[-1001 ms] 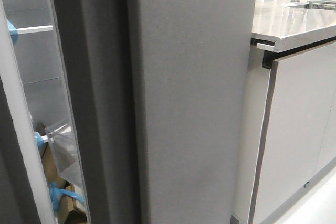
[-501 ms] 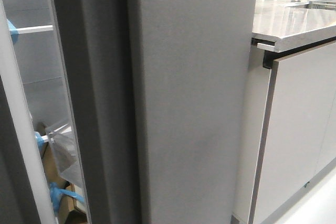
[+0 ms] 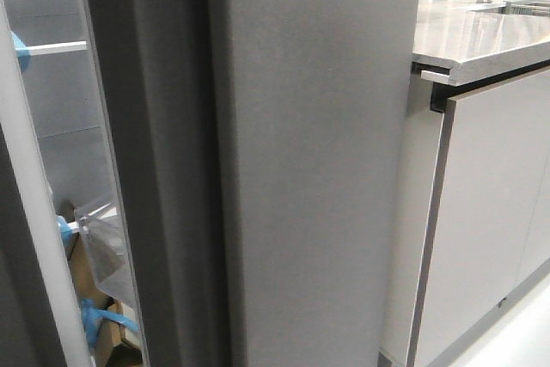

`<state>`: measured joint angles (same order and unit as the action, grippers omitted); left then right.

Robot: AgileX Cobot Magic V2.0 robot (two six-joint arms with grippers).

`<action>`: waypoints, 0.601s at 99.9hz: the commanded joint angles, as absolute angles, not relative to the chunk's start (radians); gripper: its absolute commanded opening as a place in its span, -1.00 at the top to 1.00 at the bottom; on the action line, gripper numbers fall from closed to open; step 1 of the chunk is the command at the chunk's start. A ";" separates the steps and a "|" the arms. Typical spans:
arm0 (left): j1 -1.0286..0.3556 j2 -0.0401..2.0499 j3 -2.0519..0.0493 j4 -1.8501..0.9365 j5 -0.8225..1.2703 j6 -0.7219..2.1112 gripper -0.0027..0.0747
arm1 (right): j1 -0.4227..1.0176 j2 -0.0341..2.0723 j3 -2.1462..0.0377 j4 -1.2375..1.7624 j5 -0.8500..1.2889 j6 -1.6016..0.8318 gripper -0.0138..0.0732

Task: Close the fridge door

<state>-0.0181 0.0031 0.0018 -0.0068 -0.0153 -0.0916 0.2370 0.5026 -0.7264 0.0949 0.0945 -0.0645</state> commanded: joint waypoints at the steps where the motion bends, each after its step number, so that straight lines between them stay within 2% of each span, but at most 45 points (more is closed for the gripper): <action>1: -0.023 0.022 0.030 -0.008 -0.092 -0.095 0.99 | 0.309 0.577 -0.857 0.096 0.071 -0.070 0.86; 27: -0.023 0.022 0.030 -0.008 -0.092 -0.095 0.99 | 0.532 0.727 -1.045 0.096 0.095 -0.070 0.86; 60: -0.023 0.022 0.030 -0.008 -0.092 -0.095 0.99 | 0.633 0.912 -1.181 0.096 0.095 -0.070 0.86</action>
<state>-0.0181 0.0031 0.0018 -0.0068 -0.0153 -0.0916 0.6151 0.8721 -1.1227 0.0949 0.1648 -0.0645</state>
